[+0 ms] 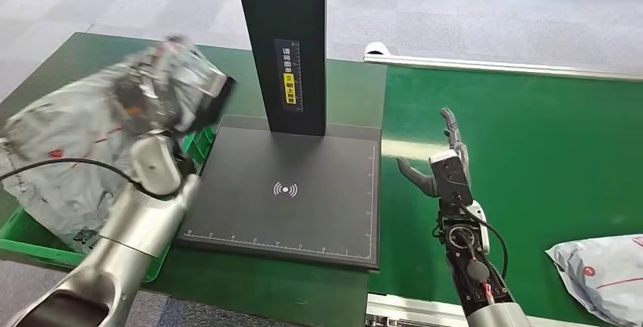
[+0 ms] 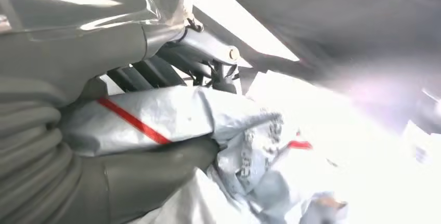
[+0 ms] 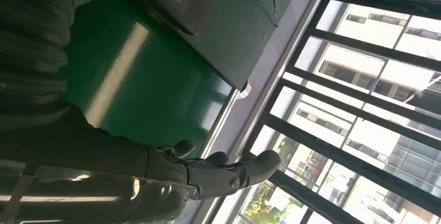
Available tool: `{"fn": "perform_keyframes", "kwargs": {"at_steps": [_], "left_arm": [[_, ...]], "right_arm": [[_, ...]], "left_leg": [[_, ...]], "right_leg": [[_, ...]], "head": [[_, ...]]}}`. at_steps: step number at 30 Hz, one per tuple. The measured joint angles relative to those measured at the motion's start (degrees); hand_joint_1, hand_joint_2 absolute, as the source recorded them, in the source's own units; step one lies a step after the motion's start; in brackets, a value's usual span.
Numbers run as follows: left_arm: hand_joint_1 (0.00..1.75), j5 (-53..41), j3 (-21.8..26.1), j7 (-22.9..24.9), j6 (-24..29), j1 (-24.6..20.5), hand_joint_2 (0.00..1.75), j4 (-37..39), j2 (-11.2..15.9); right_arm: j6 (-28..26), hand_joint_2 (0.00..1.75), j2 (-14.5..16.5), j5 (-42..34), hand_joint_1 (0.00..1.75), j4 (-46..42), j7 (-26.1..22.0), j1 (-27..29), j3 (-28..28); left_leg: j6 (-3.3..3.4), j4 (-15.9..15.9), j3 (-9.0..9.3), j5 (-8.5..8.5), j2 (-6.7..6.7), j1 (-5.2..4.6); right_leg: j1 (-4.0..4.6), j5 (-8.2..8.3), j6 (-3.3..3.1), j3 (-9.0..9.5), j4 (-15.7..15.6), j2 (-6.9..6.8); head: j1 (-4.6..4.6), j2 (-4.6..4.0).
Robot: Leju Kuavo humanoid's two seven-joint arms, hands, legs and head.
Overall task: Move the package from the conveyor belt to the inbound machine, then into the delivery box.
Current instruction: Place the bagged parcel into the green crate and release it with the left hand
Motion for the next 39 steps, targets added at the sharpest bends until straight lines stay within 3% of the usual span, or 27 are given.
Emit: {"fn": "perform_keyframes", "kwargs": {"at_steps": [2,3,6,7,8,10,11,12,13,14,17,18,24,28,31,34,36,39], "left_arm": [[1.71,0.6,-8.5,-3.2,-7.0,-2.6,1.75,9.8,1.7],[1.7,0.9,-10.2,-6.5,-10.5,-3.8,1.75,13.4,2.3],[1.53,2.4,-9.8,-17.7,-19.5,-6.4,0.44,22.1,3.1],[1.34,2.8,-9.1,-19.3,-21.6,-6.9,0.0,24.1,3.1],[1.17,3.1,-8.6,-19.7,-22.7,-7.4,0.0,25.8,3.1],[0.54,3.2,-7.6,-18.5,-22.0,-7.8,0.0,27.9,3.0],[0.3,3.2,-7.0,-17.7,-21.0,-7.9,0.0,28.7,2.9],[0.09,3.2,-6.3,-17.2,-20.3,-8.0,0.0,29.5,2.9],[0.0,3.0,-5.7,-16.9,-19.9,-8.2,0.0,30.1,3.0],[0.21,2.8,-5.1,-16.7,-19.6,-8.3,0.0,30.6,3.0],[1.47,2.0,-3.9,-16.0,-18.2,-8.3,0.0,31.4,3.1],[1.69,1.7,-3.5,-15.7,-17.4,-8.3,0.0,31.6,3.1],[1.75,0.8,-0.4,-14.5,-10.4,-8.2,0.0,32.3,4.3],[1.75,3.1,4.0,-16.0,-0.1,-7.1,1.75,31.4,5.5],[1.75,5.0,10.4,-20.9,4.5,-3.8,1.75,24.5,6.0],[1.75,4.7,19.2,-30.5,5.3,0.8,1.75,12.7,4.9],[1.75,5.6,26.8,-41.0,5.4,3.0,1.75,4.2,2.6],[1.75,9.2,41.8,-62.7,5.5,3.6,1.75,-6.5,-2.8]], "right_arm": [[0.7,1.75,-0.3,0.3,0.0,-0.6,0.1,0.6,-0.7],[1.1,1.75,-0.5,0.4,0.0,-0.7,0.2,0.9,-1.2],[2.0,1.75,-1.1,0.8,0.0,-0.8,0.2,1.3,-2.1],[2.2,1.75,-1.2,1.0,0.0,-0.8,0.2,1.3,-2.3],[2.2,1.75,-1.2,1.2,0.0,-0.8,0.2,1.4,-2.5],[2.1,1.75,-1.1,1.7,0.0,-0.8,0.1,1.8,-2.7],[2.0,1.75,-1.1,1.9,0.0,-0.9,0.2,2.0,-2.7],[2.0,1.75,-1.0,2.1,0.0,-0.9,0.2,2.1,-2.8],[2.1,1.75,-1.0,2.3,0.0,-0.9,0.4,2.1,-2.8],[2.2,1.75,-1.0,2.5,0.0,-0.9,0.6,2.1,-2.8],[2.6,1.75,-1.0,2.8,0.0,-0.9,1.1,2.0,-2.9],[2.7,1.75,-0.9,2.9,0.0,-0.9,1.2,2.0,-2.9],[2.9,1.75,-0.9,3.3,0.0,-1.4,2.0,2.5,-3.0],[2.7,1.75,-0.8,3.6,0.0,-2.1,2.6,3.2,-3.2],[2.6,1.75,-0.8,3.7,0.0,-3.0,3.2,4.0,-3.4],[2.0,1.75,-0.8,3.7,0.0,-3.9,3.5,4.8,-3.4],[1.5,1.75,-0.8,3.6,0.0,-4.2,3.5,5.3,-3.4],[0.7,1.75,-0.8,3.3,0.0,-4.5,3.1,6.3,-3.4]], "left_leg": [[0.02,0.0,-0.04,-0.02,0.49,-0.03],[0.03,0.0,-0.05,-0.03,0.63,-0.04],[0.04,0.0,-0.08,-0.06,0.7,-0.06],[0.04,0.0,-0.09,-0.07,0.64,-0.05],[0.04,0.0,-0.1,-0.08,0.6,-0.04],[0.03,-0.1,-0.07,-0.1,0.65,-0.03],[0.03,-0.1,-0.05,-0.11,0.72,-0.03],[0.02,-0.1,-0.02,-0.12,0.79,-0.03],[0.02,-0.1,0.0,-0.12,0.81,-0.03],[0.02,-0.1,0.02,-0.12,0.81,-0.02],[-0.01,-0.1,0.03,-0.09,0.75,0.0],[-0.02,-0.1,0.02,-0.08,0.74,0.0],[-0.03,-0.1,0.0,-0.07,0.77,0.0],[-0.03,-0.1,-0.06,-0.08,0.73,0.0],[-0.04,-0.1,-0.1,-0.08,0.71,-0.01],[-0.04,-0.1,-0.17,-0.08,0.71,-0.02],[-0.03,-0.1,-0.25,-0.08,0.72,-0.02],[-0.02,-0.1,-0.3,-0.09,0.77,-0.04]], "right_leg": [[-0.03,0.15,-0.01,-0.14,0.0,0.48],[-0.04,0.18,0.0,-0.2,0.0,0.62],[-0.06,0.19,0.0,-0.35,0.0,0.71],[-0.05,0.18,0.0,-0.35,0.0,0.69],[-0.04,0.16,0.0,-0.33,0.0,0.68],[-0.03,0.14,0.0,-0.31,0.0,0.72],[-0.03,0.14,-0.01,-0.31,0.0,0.78],[-0.03,0.15,-0.02,-0.31,0.0,0.82],[-0.03,0.15,-0.02,-0.31,0.0,0.86],[-0.02,0.15,-0.03,-0.31,0.0,0.86],[0.0,0.15,-0.03,-0.3,0.0,0.83],[0.0,0.15,-0.04,-0.3,0.0,0.82],[0.0,0.16,-0.04,-0.32,0.0,0.83],[0.0,0.14,-0.04,-0.39,0.0,0.81],[0.0,0.12,-0.02,-0.47,0.0,0.8],[-0.01,0.11,-0.01,-0.55,0.0,0.8],[-0.02,0.11,-0.01,-0.61,0.0,0.8],[-0.04,0.12,-0.01,-0.63,0.0,0.82]], "head": [[-0.01,0.01],[0.01,0.01],[-0.04,0.01],[-0.03,0.01],[-0.02,0.01],[-0.02,0.0],[-0.03,-0.01],[-0.04,-0.01],[-0.04,-0.01],[-0.04,-0.01],[-0.04,0.01],[-0.04,0.02],[-0.03,0.01],[-0.04,0.01],[-0.04,0.0],[-0.03,0.0],[-0.01,0.01],[-0.01,0.02]]}}
